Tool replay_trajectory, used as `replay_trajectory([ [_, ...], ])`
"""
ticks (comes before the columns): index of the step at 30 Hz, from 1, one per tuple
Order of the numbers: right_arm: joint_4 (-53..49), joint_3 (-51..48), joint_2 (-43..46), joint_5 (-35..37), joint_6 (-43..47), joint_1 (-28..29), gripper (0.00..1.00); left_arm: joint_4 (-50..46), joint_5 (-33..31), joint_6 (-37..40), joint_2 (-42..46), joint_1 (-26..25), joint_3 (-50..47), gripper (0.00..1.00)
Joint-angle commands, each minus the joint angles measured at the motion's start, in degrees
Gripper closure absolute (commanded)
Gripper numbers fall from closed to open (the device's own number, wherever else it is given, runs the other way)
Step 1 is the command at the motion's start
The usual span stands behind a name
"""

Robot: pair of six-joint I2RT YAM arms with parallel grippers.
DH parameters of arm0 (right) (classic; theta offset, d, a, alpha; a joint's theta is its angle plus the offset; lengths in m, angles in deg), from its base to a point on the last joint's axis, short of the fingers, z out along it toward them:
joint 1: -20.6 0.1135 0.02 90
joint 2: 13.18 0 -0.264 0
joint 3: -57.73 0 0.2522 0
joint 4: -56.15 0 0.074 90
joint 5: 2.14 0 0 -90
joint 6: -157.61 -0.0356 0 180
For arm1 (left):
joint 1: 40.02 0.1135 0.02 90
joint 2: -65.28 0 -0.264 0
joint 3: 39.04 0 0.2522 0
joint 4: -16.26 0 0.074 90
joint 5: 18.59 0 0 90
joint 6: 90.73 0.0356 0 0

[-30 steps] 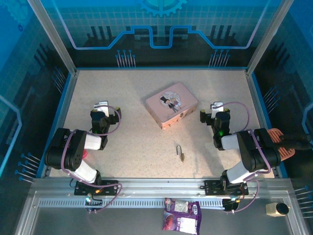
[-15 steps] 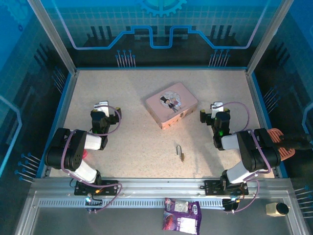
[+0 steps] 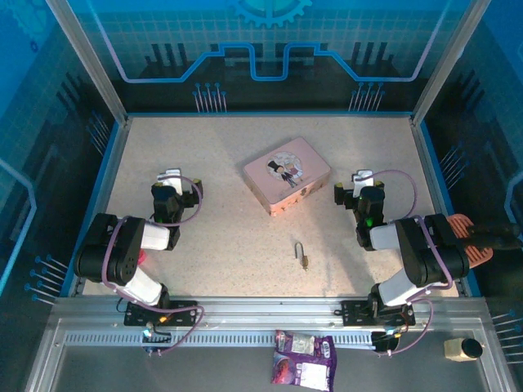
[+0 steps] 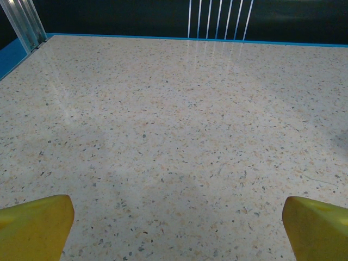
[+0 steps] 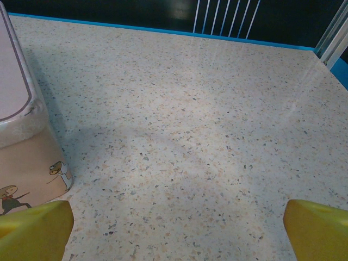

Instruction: Unlock a padlock with a key

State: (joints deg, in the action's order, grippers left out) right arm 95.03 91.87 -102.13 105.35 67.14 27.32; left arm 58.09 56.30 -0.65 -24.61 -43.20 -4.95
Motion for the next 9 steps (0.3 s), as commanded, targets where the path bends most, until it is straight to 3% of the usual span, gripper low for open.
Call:
replay_trajectory([
  [1, 1.56, 1.15, 0.26, -0.51, -0.76, -0.70, 0.00, 1.37, 0.35, 0.63, 0.51, -0.34, 0.01, 0.01],
  [9, 2.02, 0.93, 0.27, -0.54, -0.64, -0.68, 0.00, 1.81, 0.43, 0.91, 0.43, -0.42, -0.20, 0.01],
])
